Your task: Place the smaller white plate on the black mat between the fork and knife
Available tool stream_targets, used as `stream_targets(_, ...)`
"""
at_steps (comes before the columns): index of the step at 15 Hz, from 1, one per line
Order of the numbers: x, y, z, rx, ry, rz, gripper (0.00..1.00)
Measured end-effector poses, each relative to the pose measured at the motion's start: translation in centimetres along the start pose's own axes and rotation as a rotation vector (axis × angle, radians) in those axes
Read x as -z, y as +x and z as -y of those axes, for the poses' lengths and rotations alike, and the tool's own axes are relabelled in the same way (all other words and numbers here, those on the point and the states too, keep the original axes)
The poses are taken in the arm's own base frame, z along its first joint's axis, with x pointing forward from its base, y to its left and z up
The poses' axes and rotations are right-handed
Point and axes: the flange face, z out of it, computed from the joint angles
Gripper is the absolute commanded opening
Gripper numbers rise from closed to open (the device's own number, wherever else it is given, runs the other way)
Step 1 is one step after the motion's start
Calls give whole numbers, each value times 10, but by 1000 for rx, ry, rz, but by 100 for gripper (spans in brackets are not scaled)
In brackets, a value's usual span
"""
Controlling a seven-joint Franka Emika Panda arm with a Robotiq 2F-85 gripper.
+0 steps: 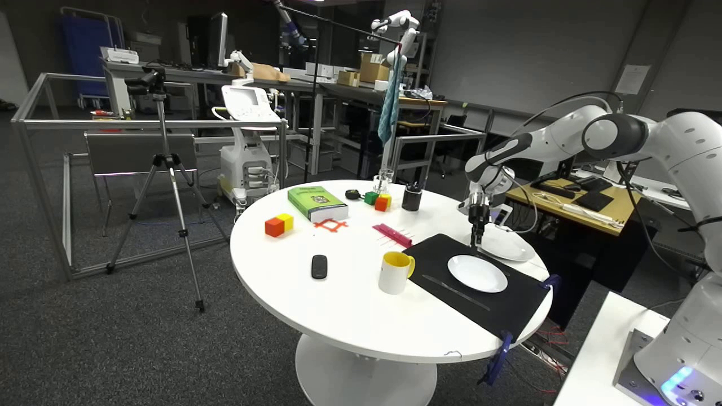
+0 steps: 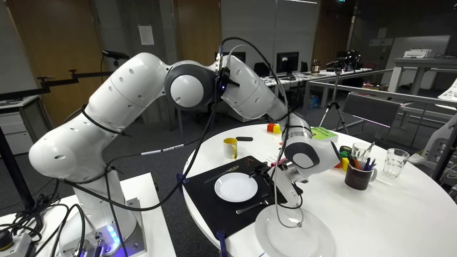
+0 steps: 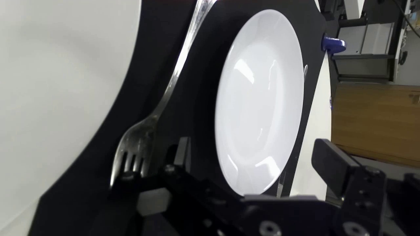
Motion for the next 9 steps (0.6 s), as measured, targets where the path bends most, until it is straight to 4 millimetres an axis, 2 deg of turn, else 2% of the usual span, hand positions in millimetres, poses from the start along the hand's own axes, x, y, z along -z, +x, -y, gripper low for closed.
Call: stream_targets(9,16,12,17,16,-100,-22,100)
